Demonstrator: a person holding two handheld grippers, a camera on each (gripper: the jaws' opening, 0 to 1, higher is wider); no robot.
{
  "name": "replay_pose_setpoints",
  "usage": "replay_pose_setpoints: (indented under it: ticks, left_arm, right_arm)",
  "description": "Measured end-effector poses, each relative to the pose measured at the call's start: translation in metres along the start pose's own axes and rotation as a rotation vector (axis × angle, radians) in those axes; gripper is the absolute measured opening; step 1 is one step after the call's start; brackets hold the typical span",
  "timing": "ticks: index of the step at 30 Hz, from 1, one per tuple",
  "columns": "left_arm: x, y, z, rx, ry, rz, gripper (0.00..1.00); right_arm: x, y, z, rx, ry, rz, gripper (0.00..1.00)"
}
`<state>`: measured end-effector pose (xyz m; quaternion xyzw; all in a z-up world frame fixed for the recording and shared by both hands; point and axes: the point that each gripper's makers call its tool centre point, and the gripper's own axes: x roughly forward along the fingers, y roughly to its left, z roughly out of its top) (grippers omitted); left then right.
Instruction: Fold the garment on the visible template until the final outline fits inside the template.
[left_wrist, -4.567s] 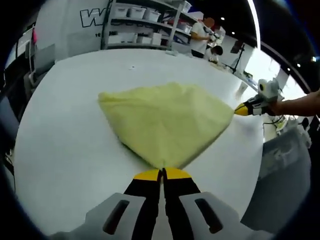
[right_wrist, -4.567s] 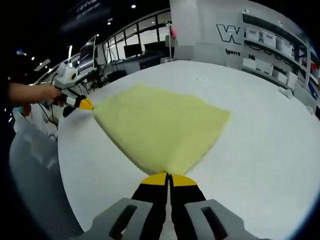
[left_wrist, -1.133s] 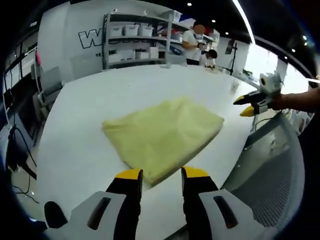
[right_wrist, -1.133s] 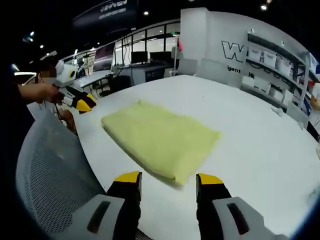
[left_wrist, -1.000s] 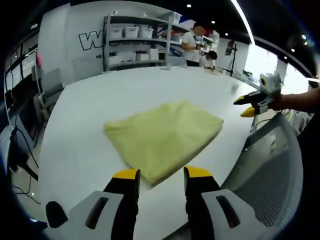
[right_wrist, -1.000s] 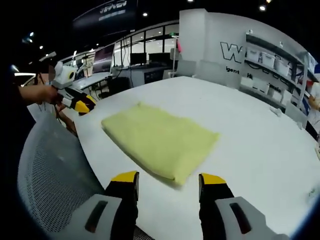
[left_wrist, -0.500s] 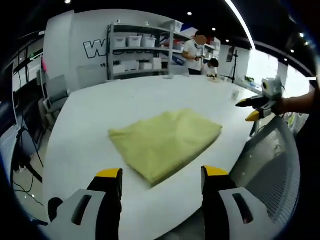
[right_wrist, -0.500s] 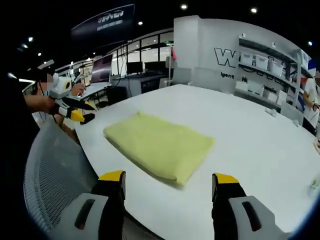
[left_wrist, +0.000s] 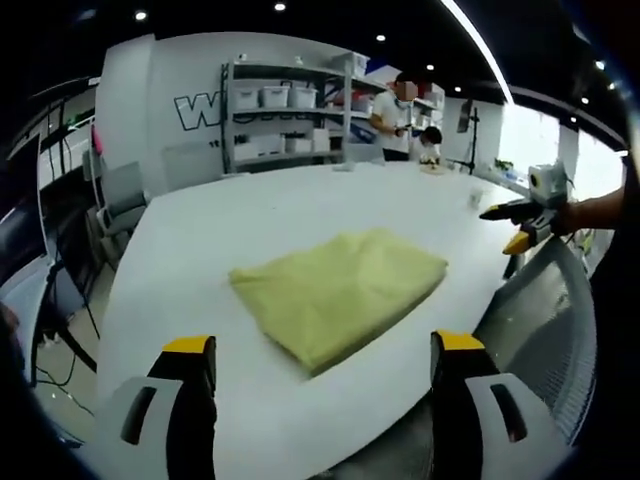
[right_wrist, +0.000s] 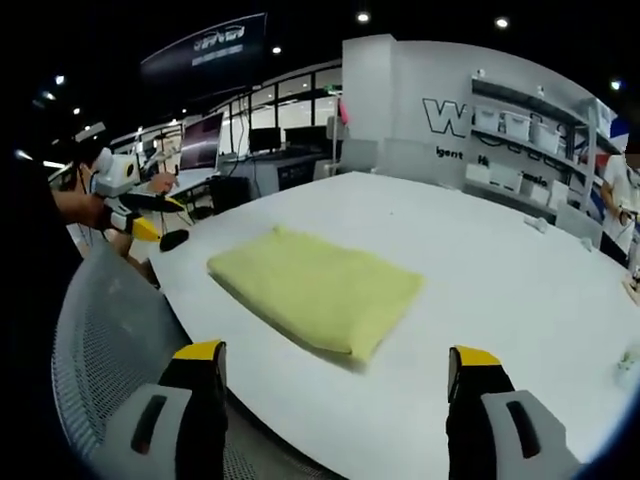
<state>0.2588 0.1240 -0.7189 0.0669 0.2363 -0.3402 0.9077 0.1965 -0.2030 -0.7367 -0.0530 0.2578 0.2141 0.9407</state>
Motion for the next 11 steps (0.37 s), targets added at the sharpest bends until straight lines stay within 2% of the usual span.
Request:
replay_pose_setpoints:
  ticks: [4,11]
  left_arm:
    - [-0.0032,0.0033,0.0000,0.003,-0.004,0.021,0.99]
    - [-0.0041,0.0030,-0.0004,-0.002,0.000,0.011,0.99]
  right_arm:
    - [-0.0008,0.0002,0.0010,-0.001,-0.012,0.000,0.99]
    - [-0.0015,-0.0004,-0.0020,-0.005,0.003,0.002,0.99]
